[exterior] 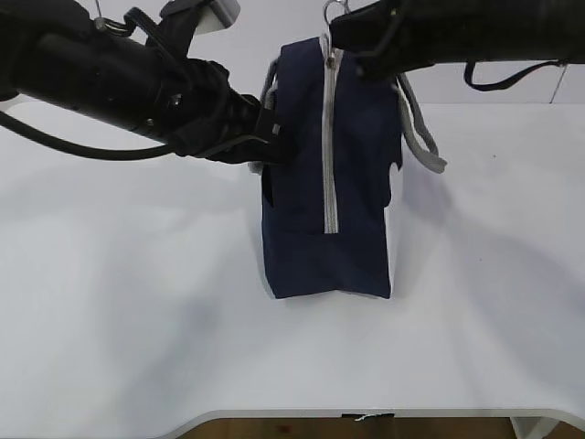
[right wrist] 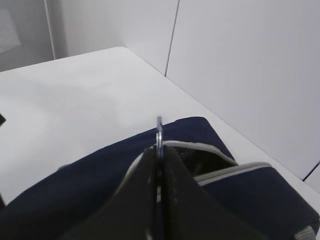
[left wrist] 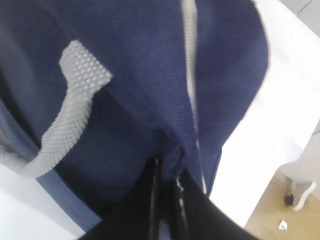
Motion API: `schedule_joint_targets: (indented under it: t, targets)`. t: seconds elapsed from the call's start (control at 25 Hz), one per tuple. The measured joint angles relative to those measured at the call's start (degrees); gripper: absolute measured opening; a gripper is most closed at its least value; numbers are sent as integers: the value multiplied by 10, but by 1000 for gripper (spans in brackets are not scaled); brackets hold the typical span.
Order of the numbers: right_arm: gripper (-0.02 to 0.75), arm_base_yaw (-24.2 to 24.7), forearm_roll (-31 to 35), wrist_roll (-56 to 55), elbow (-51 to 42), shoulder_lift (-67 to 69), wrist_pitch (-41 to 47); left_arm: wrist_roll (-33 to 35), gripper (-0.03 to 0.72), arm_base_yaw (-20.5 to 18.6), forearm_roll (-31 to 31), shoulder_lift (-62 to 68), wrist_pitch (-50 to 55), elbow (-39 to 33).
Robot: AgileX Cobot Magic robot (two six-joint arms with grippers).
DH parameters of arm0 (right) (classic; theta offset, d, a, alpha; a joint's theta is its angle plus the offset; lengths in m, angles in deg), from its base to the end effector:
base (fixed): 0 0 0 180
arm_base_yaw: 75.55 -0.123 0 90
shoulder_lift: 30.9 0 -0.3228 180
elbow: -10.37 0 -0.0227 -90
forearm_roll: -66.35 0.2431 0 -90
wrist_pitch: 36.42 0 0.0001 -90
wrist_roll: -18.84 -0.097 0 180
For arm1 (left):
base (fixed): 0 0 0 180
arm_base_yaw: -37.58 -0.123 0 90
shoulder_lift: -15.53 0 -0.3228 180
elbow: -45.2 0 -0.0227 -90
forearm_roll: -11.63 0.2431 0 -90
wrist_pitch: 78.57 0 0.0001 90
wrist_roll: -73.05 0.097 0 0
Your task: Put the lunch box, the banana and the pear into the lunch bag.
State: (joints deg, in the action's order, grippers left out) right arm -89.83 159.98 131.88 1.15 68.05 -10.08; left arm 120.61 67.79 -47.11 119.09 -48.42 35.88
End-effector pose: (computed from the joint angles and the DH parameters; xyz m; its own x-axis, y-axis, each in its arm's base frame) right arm 0.3496 0.1334 0.3631 -0.0524 -0.3144 -0.9478 -0.6873 0.6999 -0.1942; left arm 0.3038 -0.2252 0.3073 -0.6419 0.2397 -0.7284 0.6632 0.6503 -0.3705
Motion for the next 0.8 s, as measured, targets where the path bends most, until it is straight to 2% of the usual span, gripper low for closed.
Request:
schedule_joint_targets:
  t: [0.44, 0.8]
  targets:
    - [6, 0, 16, 1, 52, 38, -3, 2, -2, -2, 14, 0, 23, 0]
    - [6, 0, -20, 1, 51, -4, -5, 2, -2, -2, 9, 0, 20, 0]
